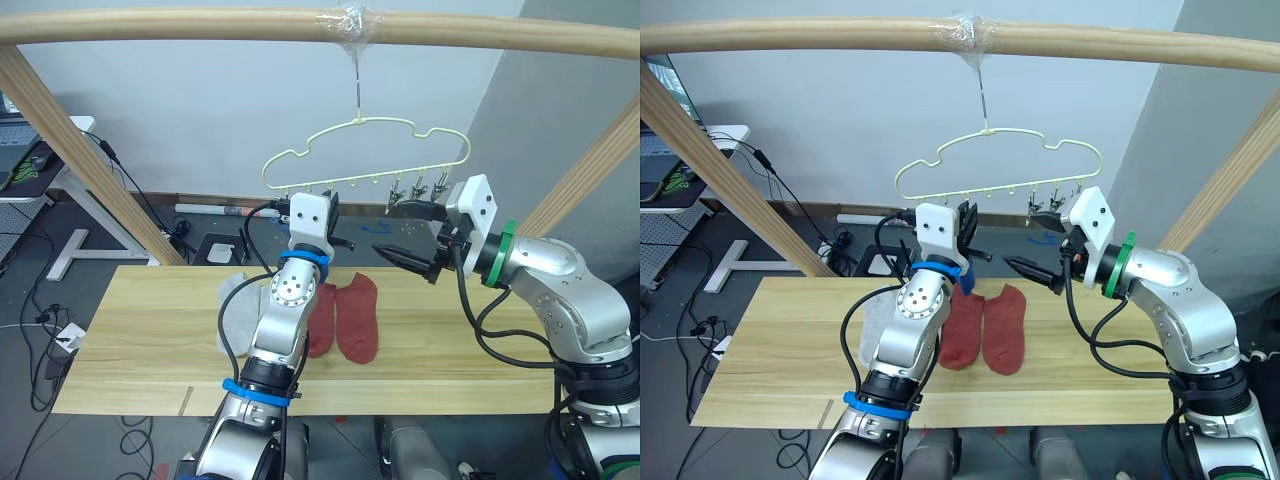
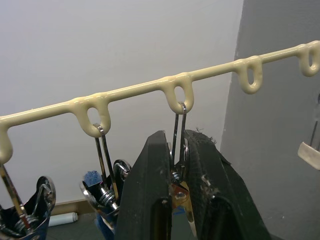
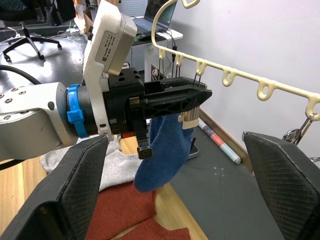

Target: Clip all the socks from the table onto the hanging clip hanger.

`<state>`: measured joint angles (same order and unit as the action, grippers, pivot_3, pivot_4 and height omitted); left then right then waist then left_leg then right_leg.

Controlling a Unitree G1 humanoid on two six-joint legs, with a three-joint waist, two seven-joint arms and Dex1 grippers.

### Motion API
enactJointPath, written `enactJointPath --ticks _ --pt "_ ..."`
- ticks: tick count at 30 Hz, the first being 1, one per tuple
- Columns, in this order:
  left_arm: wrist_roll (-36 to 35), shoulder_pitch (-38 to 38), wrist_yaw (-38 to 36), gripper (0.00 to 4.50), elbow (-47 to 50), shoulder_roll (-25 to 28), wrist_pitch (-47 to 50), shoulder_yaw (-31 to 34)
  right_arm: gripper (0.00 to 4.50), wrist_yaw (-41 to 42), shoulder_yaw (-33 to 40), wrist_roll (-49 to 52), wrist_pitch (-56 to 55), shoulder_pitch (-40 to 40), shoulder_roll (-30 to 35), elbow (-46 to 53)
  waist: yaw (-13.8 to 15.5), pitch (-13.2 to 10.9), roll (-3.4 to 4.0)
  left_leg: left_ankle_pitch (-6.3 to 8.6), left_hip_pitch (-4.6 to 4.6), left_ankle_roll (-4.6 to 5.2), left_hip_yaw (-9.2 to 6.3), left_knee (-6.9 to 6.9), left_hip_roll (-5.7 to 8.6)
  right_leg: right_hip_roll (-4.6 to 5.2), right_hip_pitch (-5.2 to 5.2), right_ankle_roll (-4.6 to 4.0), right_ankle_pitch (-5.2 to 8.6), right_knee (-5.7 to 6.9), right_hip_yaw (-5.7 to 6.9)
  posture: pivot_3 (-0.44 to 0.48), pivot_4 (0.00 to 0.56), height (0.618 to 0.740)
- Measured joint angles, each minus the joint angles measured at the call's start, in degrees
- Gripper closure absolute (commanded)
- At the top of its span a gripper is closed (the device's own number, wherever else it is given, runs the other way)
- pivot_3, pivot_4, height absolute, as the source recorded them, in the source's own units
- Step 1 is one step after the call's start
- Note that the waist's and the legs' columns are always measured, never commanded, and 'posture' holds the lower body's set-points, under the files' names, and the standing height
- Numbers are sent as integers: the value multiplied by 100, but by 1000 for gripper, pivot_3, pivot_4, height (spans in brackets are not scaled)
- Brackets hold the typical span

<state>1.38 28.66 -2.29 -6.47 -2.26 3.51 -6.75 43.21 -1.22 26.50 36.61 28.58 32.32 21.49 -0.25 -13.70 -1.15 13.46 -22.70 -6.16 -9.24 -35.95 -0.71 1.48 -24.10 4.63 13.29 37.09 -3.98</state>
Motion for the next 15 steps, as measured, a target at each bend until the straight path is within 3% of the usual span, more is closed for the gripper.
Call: enactJointPath --ticks 5,12,15 --pt "-223 36 -483 4340 182 241 374 38 0 -285 -511 -637 -228 -252 -108 -470 -2 5 3 0 3 0 0 0 0 0 2 0 0 2 0 30 184 740" --pt "-1391 84 -1099 4340 788 481 1694 683 0 -885 -1516 -1848 -954 -512 -916 -2239 -81 6 5 -2 9 -1 0 -2 -1 -1 3 -2 -2 10 -1 37 185 740" --pt "-1962 70 -1066 4340 1031 471 2283 1165 0 -1300 -1828 -2335 -1392 -248 -1630 -3334 -173 10 -2 -3 19 -4 2 -1 -5 -2 5 -7 -5 13 -1 68 186 740"
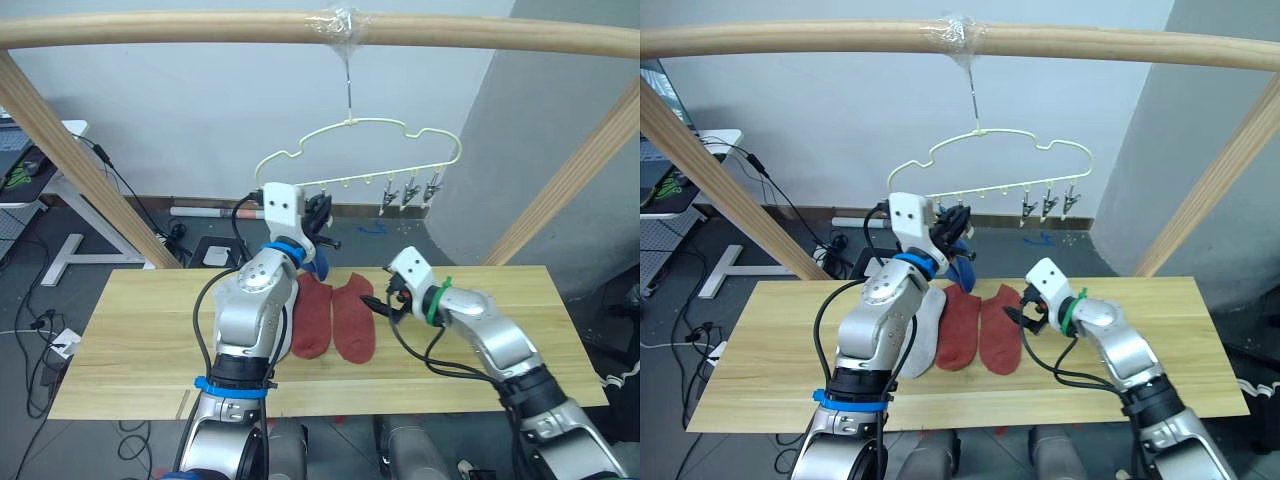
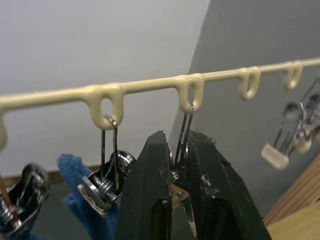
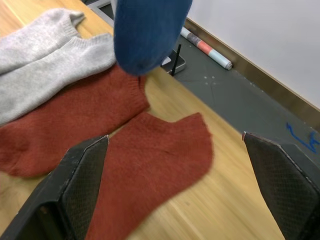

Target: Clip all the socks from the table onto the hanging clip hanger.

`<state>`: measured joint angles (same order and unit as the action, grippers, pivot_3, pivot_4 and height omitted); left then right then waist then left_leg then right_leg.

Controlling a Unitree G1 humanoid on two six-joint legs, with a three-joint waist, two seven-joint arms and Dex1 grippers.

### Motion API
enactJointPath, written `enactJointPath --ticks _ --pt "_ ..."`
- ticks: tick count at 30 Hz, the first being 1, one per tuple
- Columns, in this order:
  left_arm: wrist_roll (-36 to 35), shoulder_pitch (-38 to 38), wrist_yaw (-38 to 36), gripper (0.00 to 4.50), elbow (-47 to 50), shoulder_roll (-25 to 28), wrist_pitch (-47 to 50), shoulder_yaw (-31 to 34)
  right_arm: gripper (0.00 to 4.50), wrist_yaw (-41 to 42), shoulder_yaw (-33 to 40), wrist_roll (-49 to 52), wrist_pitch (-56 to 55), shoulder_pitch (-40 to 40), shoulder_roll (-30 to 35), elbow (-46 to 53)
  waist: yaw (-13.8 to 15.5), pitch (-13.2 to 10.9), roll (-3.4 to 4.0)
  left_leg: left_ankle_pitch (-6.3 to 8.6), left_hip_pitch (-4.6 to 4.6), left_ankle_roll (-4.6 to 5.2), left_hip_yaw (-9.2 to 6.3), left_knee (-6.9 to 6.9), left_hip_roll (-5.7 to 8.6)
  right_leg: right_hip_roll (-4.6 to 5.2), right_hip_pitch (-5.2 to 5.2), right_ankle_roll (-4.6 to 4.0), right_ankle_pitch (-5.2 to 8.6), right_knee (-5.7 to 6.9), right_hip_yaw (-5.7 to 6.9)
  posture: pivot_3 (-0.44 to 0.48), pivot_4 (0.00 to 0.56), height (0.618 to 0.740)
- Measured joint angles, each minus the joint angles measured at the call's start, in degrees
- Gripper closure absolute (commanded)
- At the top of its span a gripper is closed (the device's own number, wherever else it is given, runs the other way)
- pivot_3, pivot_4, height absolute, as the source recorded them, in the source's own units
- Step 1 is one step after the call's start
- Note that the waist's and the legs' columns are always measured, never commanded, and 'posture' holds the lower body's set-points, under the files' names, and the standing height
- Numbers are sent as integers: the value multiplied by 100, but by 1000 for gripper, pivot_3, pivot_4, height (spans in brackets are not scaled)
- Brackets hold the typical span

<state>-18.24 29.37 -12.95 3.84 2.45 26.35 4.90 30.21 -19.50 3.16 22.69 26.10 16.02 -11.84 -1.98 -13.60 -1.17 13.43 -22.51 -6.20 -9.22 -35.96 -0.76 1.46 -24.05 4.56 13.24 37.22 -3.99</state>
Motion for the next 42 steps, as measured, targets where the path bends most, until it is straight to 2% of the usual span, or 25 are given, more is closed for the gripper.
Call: enactJointPath --ticks 4,10,14,19,24,25,29,31,34,37,40,42 --pt "-236 -251 -2 4340 500 80 407 30 0 -490 -183 -309 -151 40 -707 -1238 13 0 3 -7 -3 -13 0 1 1 -1 -2 -3 -1 2 -4 68 186 740" --pt "-437 -431 293 4340 832 -94 678 77 0 -684 -201 -683 -467 405 -898 -2028 26 3 3 0 13 2 -2 -2 1 -4 11 -3 -10 2 -3 84 188 740" --pt "-446 -502 381 4340 917 -130 760 -13 878 -674 -205 -777 -642 420 -1042 -2348 10 19 7 2 81 5 0 7 1 -5 77 24 8 -9 -5 84 188 740" --pt "-467 -508 373 4340 918 -7 823 15 2589 -452 -311 -918 -753 122 -855 -2080 19 75 16 2 83 5 -1 3 1 -5 84 26 8 -9 -5 90 193 740" --pt "-532 -510 329 4340 913 55 873 23 4284 -104 -429 -1040 -899 -249 -362 -1629 39 119 22 2 83 5 -2 2 2 -4 87 27 9 -12 -5 82 194 740" --pt "-555 -509 322 4340 913 80 896 29 4479 -28 -415 -1043 -940 -312 -238 -1530 38 122 20 2 84 5 -2 3 2 -4 87 27 9 -12 -5 82 194 740" --pt "-846 -531 104 4340 970 227 1140 57 4479 246 -424 -1194 -1633 -766 653 -1029 39 125 23 3 81 5 -2 2 3 -3 87 28 9 -18 -5 75 199 740" --pt "-1161 -534 -15 4340 992 269 1405 205 4479 326 -437 -1461 -2337 -953 1238 -902 27 122 22 3 78 5 0 3 3 -3 84 29 10 -20 -6 62 201 740" --pt "-2123 -438 -40 4340 957 198 2159 702 4479 493 -421 -1607 -3423 -1047 1822 -428 -70 114 17 4 78 6 1 8 -2 -7 78 30 10 -18 -6 62 201 740" --pt "-2929 -358 -8 4340 860 164 2768 1048 4479 615 -429 -1665 -4160 -1006 1919 -38 -116 114 17 4 79 6 0 9 -3 -8 79 31 11 -18 -6 36 199 740" --pt "-4145 -249 75 4340 468 234 3526 1669 4479 852 -470 -1744 -5034 -979 2233 467 -111 113 17 4 74 5 0 4 3 -3 81 31 11 -24 -7 29 198 740" --pt "-4689 -241 199 4340 296 304 3819 1929 4479 919 -441 -1767 -5345 -935 2360 714 -111 113 11 4 74 6 -1 5 3 -3 81 31 11 -25 -6 29 198 740"
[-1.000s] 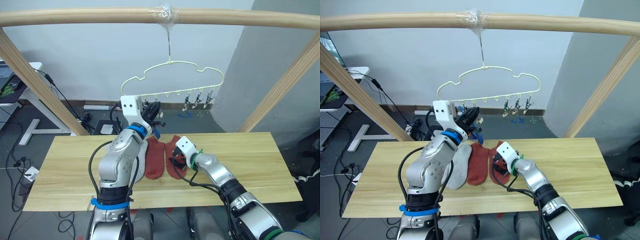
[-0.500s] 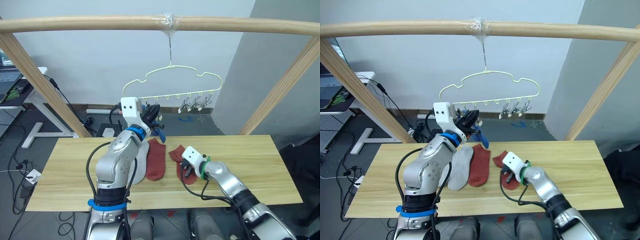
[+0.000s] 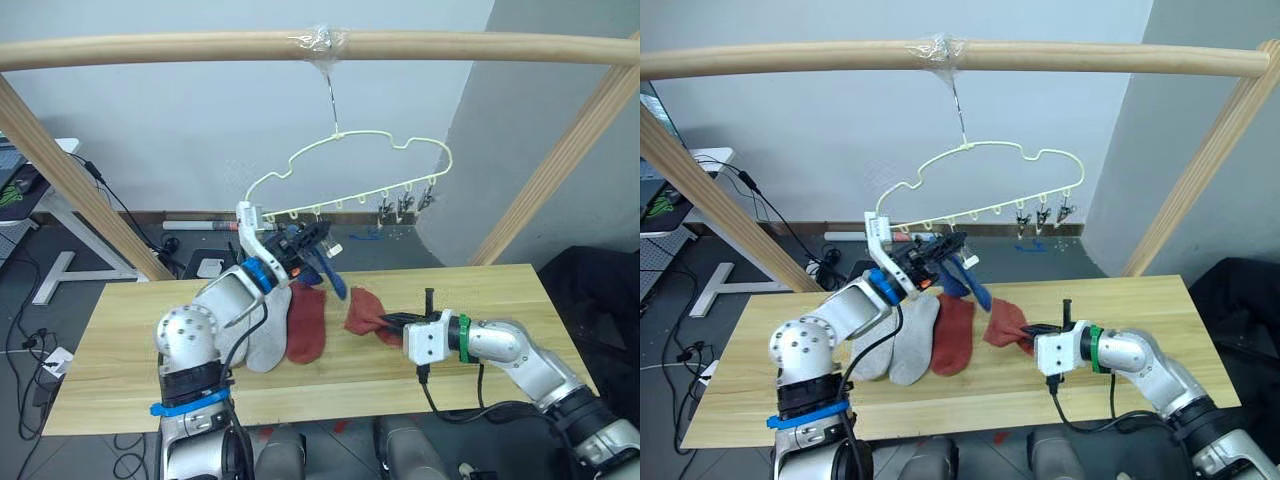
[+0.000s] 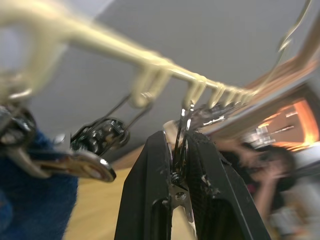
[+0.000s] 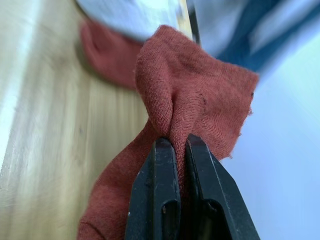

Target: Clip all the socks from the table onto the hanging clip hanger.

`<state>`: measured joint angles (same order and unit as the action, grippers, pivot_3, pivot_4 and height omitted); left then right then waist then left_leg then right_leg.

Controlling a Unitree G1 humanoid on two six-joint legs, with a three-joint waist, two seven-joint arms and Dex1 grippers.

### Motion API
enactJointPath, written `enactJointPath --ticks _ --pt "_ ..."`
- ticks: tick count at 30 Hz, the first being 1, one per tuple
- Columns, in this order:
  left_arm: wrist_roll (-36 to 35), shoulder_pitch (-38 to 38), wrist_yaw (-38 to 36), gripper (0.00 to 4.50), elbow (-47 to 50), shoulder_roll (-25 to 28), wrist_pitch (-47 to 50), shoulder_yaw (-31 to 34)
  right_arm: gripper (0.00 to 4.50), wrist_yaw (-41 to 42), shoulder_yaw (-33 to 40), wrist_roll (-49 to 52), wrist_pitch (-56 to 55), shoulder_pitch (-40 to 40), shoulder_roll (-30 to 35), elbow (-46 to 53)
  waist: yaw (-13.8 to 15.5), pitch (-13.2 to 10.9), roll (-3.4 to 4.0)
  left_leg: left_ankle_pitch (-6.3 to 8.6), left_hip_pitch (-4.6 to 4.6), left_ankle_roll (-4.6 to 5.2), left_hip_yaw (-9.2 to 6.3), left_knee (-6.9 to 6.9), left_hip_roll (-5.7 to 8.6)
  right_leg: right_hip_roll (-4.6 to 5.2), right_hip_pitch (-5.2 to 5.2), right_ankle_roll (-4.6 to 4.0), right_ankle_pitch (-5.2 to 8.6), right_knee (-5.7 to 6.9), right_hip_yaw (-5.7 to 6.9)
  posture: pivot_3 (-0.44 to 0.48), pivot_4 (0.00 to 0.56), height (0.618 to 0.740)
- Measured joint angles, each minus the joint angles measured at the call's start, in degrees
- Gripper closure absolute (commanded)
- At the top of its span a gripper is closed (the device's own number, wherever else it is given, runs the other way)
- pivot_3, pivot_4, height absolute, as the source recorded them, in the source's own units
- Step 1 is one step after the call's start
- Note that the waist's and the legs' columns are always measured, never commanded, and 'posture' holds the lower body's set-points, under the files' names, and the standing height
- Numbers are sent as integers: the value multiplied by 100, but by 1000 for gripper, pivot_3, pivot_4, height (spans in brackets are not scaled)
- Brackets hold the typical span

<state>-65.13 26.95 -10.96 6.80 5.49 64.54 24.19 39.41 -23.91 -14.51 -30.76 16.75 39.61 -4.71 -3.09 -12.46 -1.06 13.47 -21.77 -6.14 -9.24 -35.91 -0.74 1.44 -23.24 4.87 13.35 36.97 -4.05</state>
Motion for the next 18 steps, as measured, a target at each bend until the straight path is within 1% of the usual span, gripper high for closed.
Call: enactJointPath --ticks 2,4,10,14,18 --pt "-268 -4 34 4340 -28 123 167 -5 4479 26 25 -1 -75 49 -52 168 3 0 -1 0 1 0 -1 1 0 -1 0 -1 0 1 0 28 196 740" --pt "-326 -11 39 4340 31 233 222 -125 4479 19 25 -12 -111 50 -130 247 11 0 -1 0 2 0 -1 2 0 -1 0 -2 0 1 -1 28 196 740" --pt "-533 -51 144 4340 62 298 221 -239 4479 -53 82 -111 -143 145 -191 362 38 0 -1 0 2 -1 -1 2 -1 -1 0 -4 1 2 -1 28 196 740" --pt "-652 -211 133 4340 216 507 179 -313 4479 -200 264 -225 -313 333 -195 368 40 0 -1 0 2 -1 0 4 -1 -1 0 -6 2 1 -1 30 197 740" --pt "-680 -350 123 4340 307 608 79 -358 4479 -326 330 -278 -480 439 -259 368 43 0 0 0 3 -1 0 6 -1 0 0 -8 4 -1 -2 32 198 740"
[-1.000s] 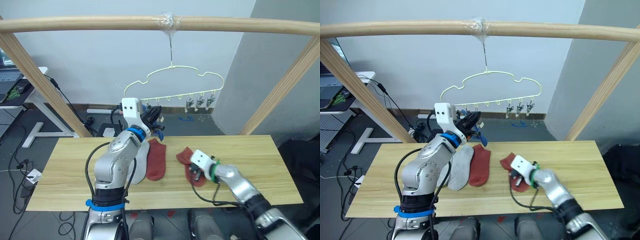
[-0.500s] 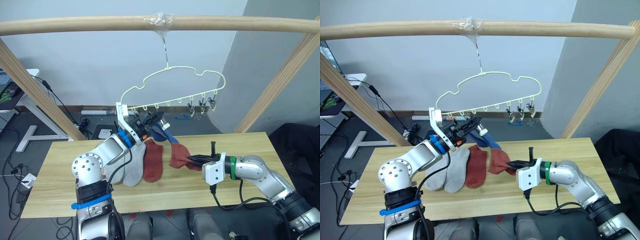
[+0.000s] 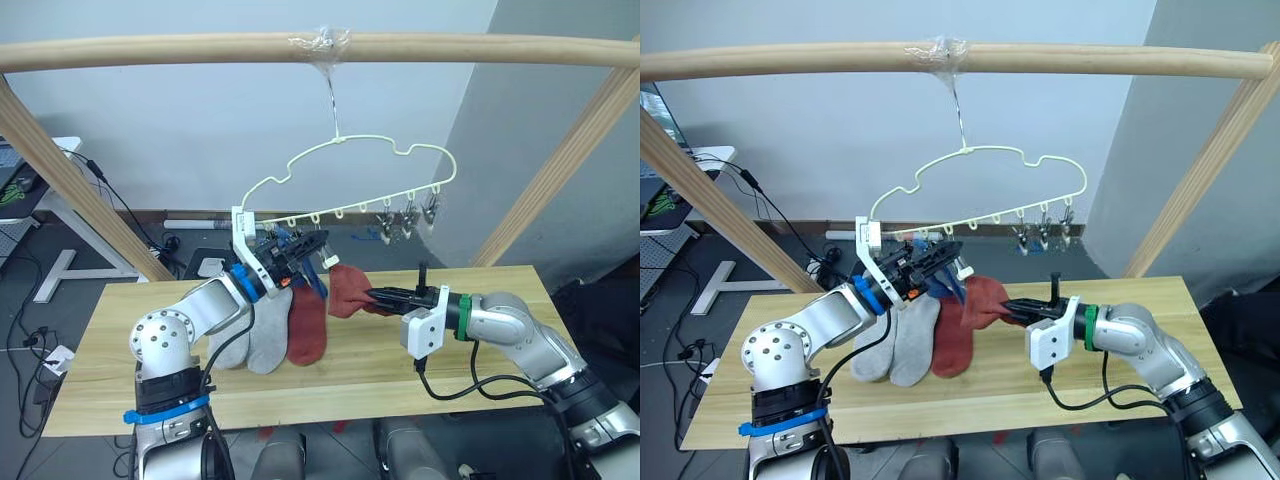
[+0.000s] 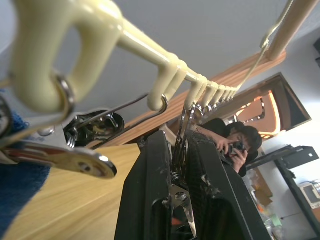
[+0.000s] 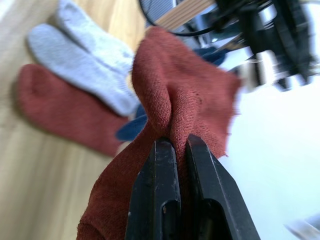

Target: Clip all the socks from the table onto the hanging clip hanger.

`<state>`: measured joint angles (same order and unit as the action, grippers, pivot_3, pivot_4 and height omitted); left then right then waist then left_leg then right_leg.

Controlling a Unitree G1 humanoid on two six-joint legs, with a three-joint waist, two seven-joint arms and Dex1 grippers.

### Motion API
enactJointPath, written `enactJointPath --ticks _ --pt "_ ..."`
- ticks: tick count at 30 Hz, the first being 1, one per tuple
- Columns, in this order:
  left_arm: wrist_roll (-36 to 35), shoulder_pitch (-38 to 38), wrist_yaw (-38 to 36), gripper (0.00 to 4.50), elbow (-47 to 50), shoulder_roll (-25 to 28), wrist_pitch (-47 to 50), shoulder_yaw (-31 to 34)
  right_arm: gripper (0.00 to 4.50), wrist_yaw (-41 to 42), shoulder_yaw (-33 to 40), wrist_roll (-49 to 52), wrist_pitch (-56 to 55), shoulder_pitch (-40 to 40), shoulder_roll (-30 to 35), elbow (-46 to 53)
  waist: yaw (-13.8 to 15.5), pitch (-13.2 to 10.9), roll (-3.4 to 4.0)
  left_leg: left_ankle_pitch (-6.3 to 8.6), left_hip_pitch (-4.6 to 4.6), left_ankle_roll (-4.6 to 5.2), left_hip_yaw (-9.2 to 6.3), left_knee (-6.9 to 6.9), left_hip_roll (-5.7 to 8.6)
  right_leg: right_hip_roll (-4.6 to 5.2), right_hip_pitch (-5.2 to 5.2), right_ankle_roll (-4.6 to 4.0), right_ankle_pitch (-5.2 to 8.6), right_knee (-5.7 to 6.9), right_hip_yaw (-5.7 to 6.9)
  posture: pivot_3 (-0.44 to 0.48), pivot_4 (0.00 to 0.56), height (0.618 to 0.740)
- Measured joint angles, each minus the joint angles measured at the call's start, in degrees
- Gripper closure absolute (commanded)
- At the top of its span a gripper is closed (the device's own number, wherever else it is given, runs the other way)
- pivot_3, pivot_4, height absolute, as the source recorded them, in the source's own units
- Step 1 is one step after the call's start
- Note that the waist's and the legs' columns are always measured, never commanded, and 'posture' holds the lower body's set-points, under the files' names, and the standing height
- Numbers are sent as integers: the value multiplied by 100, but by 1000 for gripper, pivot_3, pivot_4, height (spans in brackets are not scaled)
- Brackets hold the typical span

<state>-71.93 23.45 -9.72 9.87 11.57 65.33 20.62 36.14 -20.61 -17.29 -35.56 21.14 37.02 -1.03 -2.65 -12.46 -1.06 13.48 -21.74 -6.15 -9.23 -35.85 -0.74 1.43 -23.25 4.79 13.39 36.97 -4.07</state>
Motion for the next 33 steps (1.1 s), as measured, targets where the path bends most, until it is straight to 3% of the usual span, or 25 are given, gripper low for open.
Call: enactJointPath --ticks 33 --pt "-231 -111 -75 4340 64 395 -376 -362 4479 -120 21 -195 -171 334 -244 -52 8 0 1 0 1 0 0 5 0 0 -1 -28 16 -1 0 41 198 740"
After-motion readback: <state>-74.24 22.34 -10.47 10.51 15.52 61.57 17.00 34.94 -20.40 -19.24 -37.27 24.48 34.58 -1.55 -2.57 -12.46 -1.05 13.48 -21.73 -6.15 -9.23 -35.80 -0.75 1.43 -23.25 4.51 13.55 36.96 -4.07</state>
